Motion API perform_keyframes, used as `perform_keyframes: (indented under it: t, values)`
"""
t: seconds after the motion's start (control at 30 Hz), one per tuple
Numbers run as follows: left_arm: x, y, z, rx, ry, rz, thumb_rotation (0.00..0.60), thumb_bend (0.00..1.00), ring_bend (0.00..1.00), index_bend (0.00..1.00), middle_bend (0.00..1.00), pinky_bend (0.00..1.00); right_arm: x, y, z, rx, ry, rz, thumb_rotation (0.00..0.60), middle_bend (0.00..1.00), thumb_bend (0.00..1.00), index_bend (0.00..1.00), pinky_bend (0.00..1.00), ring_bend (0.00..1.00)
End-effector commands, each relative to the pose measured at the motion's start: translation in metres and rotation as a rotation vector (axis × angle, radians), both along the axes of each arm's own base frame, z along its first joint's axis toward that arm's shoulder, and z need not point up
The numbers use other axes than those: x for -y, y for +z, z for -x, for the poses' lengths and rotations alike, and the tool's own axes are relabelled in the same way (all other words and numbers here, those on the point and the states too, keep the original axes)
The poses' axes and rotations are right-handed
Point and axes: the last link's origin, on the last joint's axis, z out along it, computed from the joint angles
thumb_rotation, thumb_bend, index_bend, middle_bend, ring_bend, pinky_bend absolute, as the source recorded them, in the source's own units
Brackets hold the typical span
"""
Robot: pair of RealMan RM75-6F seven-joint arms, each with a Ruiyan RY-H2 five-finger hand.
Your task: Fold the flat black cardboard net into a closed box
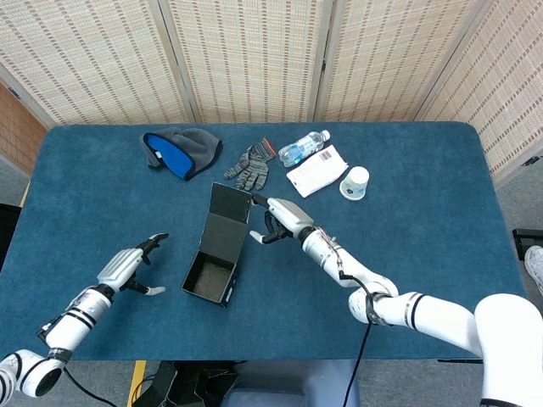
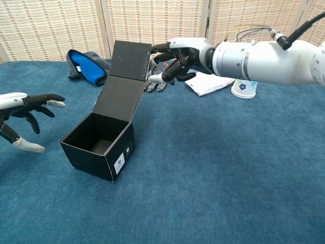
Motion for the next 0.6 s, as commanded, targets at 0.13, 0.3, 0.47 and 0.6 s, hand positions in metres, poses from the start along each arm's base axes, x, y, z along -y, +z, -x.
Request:
perform_keyframes:
  t: [0.13,0.3,0.47,0.6]
  values:
    - [-0.001,-0.015,-0.015,0.057,-0.002,0.044,0.6,0.08,0.15,0.0,0.0,0.37,0.003,0.003,-0.001,0.003,-0.007,0.006,0.6,0.23,0.36,0.11,0.98,0.71]
    - [-0.002,-0.021,-0.02,0.067,0.007,0.085,0.6,0.08,0.13,0.0,0.0,0.36,-0.004,0.012,0.01,0.008,-0.017,0.004,0.6,0.23,0.36,0.11,0.98,0.71]
    - [0.005,-0.017,-0.019,0.097,0.033,0.104,0.6,0.08,0.1,0.0,0.0,0.34,-0.015,0.022,0.031,0.005,-0.039,-0.007,0.6,0.23,0.36,0.11,0.98,0.71]
    - [0.009,-0.019,-0.021,0.126,0.054,0.134,0.6,0.08,0.08,0.0,0.0,0.33,-0.026,0.027,0.047,0.003,-0.051,-0.018,0.6,0.23,0.36,0.11,0.98,0.71]
